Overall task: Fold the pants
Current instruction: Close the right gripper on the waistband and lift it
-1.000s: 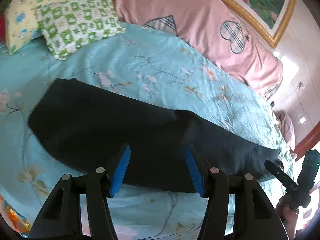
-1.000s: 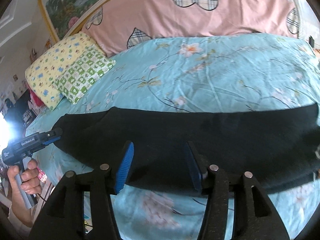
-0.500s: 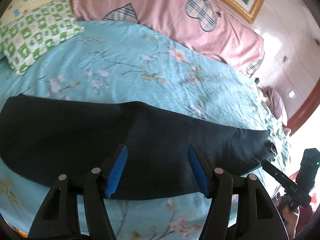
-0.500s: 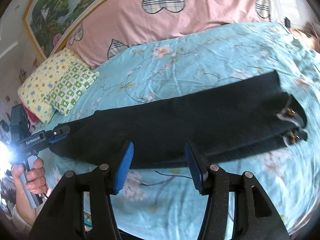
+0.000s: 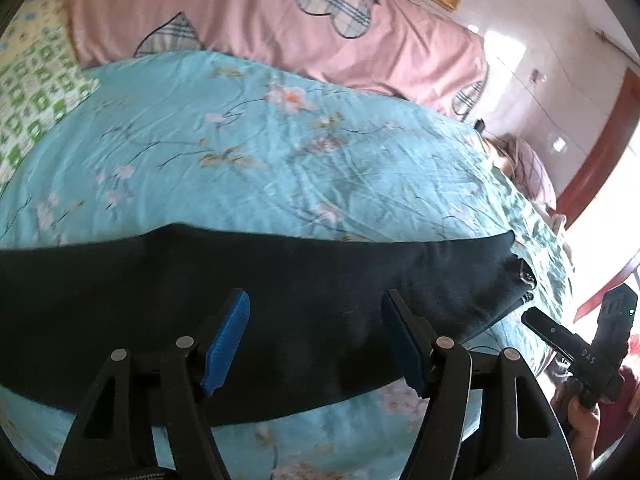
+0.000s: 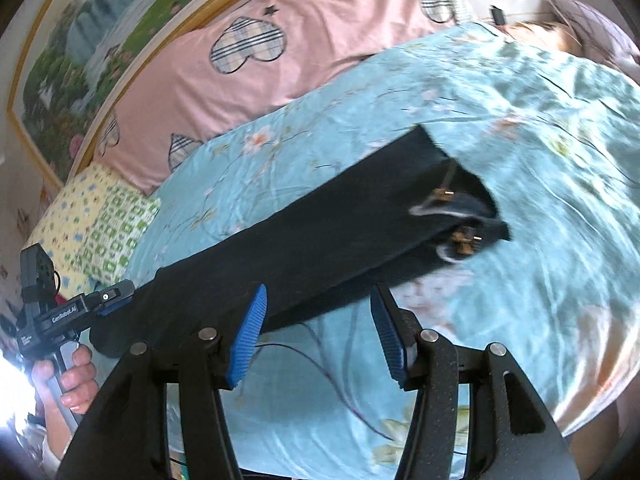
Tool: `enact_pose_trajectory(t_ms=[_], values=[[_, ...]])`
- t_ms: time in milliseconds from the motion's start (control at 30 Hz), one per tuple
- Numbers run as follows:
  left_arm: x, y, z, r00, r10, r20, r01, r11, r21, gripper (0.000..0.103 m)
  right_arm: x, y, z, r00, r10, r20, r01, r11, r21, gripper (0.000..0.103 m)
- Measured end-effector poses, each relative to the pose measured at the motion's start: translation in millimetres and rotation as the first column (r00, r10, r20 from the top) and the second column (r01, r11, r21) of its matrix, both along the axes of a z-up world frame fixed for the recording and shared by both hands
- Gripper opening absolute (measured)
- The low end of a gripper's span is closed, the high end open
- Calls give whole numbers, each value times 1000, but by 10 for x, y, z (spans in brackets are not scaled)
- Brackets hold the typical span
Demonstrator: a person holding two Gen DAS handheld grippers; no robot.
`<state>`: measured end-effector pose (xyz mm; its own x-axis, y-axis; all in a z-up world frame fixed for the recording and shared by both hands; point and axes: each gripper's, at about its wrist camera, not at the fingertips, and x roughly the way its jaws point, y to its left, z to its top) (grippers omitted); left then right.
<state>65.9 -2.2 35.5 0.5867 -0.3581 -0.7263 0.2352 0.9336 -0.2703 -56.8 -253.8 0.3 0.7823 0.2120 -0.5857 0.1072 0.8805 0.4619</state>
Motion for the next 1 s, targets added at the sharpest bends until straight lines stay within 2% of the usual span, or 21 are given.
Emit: enact_pose_trajectory(t_ms=[300, 633, 767, 1000], values=[[128, -465, 106, 994, -111, 18, 110, 993, 31, 72, -88, -294, -30, 996, -94, -5, 94, 994, 50, 60], [346, -930, 133, 975, -220, 15, 219, 973, 68, 74, -16, -432, -118, 991, -126, -42, 131, 983, 131, 61], [453, -1144, 119, 959, -283, 7, 282, 956, 87, 74, -6, -480, -128, 987, -157, -35, 161, 974, 158, 61], [651, -1536, 71, 903, -429, -29, 429, 896, 116, 74, 91, -611, -172, 980, -192, -53, 199, 958, 205, 61]])
